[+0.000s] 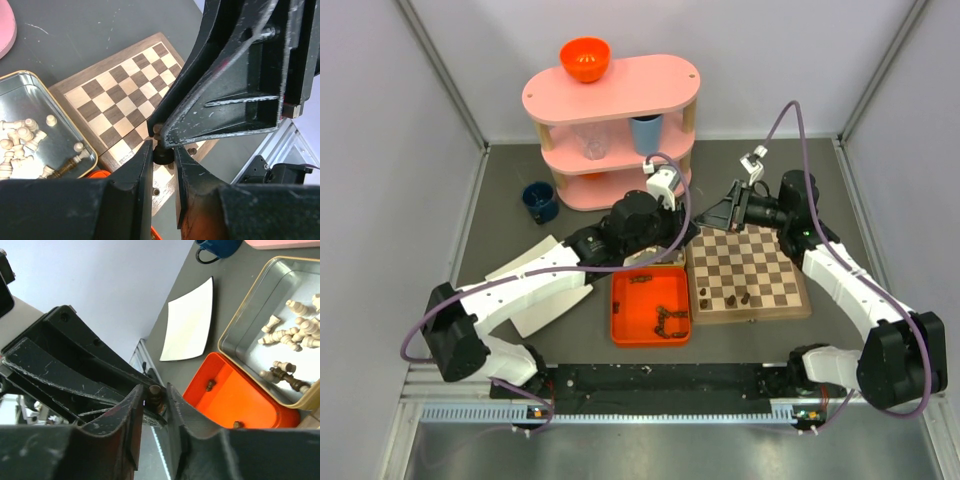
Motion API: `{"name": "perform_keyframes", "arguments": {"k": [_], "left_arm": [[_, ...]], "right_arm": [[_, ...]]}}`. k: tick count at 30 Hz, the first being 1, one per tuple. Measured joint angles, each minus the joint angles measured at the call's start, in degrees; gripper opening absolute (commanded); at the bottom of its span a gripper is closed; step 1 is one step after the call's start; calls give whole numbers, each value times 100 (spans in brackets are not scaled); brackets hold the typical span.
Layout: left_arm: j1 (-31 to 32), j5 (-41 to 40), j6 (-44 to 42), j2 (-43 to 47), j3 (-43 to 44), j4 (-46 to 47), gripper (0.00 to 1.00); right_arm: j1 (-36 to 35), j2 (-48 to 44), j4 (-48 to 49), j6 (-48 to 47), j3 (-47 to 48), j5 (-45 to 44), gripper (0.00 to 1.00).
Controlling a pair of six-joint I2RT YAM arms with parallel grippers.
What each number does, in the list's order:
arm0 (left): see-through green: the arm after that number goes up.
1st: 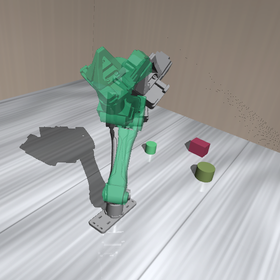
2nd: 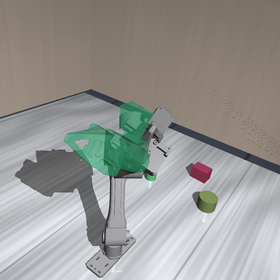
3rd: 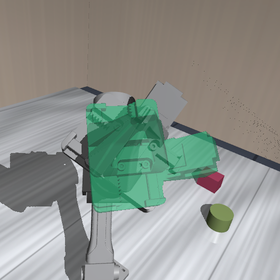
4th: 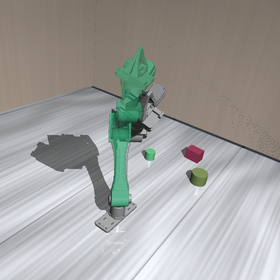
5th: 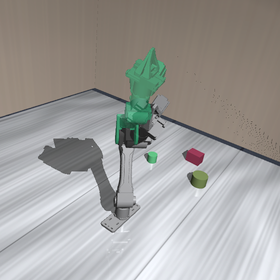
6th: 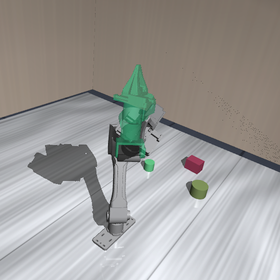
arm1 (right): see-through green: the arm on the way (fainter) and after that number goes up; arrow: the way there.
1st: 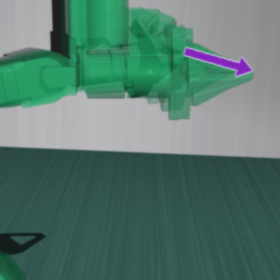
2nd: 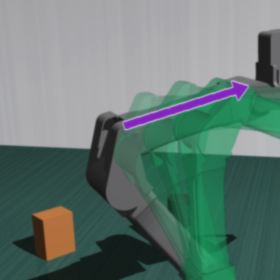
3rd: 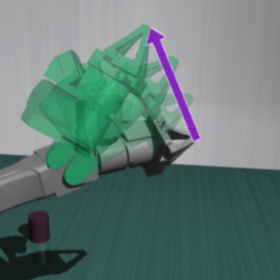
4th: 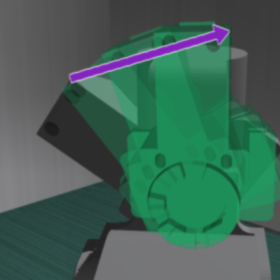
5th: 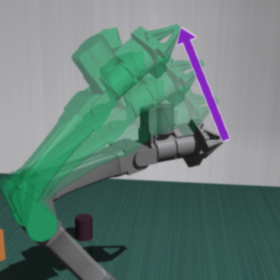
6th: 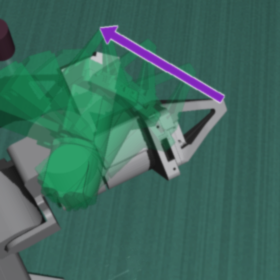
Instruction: Set up the chess pieces on the board
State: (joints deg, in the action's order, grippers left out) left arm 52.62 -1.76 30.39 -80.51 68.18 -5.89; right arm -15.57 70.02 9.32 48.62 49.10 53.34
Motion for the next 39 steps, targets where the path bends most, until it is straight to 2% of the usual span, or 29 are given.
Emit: {"name": "perform_keyframes", "arguments": {"k": [1, 2, 4, 5, 6, 7, 8, 13, 18, 21, 22, 24, 28, 33, 39], "left_arm": [[0, -2, -59, 0, 2, -20, 4], [-2, -4, -144, 2, 2, -44, 4], [-24, 37, -354, 42, -35, -55, 3], [-44, 85, -527, 109, -98, -55, 2], [-70, 127, -643, 184, -175, -52, 1], [-140, 264, -822, 299, -297, -20, 1], [-216, 420, -1036, 435, -428, -11, 2], [-664, 1576, -2129, 1268, -1123, -20, 3], [-866, 2835, -2916, 1587, -1211, -205, 2], [-872, 3458, -3110, 1440, -1207, -297, 2], [-872, 3604, -3143, 1368, -1202, -323, 2], [-870, 3895, -3185, 1176, -1180, -398, 2], [-870, 4221, -3185, 918, -1147, -518, 1], [-872, 4356, -3163, 857, -1071, -529, 1], [-872, 4325, -3158, 857, -1021, -525, 1]], "right_arm": [[0, 0, -4, -24, 0, -2, 39], [0, 0, -15, -55, 0, 0, 54], [4, 0, -85, -227, 2, -22, 68], [11, 0, -125, -317, 2, 13, 81], [13, -7, -157, -442, 2, 87, 87], [11, -20, -216, -581, 7, 188, 99], [11, -39, -284, -748, 13, 308, 99], [11, -118, -595, -1668, 57, 960, 99], [-90, -118, -654, -2120, 63, 1504, 94], [-354, -57, -953, -2485, 177, 1615, 79], [-455, -28, -1051, -2573, 240, 1635, 70], [-586, 46, -1204, -2715, 356, 1646, 63], [-693, 234, -1416, -2820, 540, 1663, 57], [-767, 402, -1648, -2944, 610, 1641, 56], [-855, 455, -1818, -3047, 621, 1620, 44]]}}
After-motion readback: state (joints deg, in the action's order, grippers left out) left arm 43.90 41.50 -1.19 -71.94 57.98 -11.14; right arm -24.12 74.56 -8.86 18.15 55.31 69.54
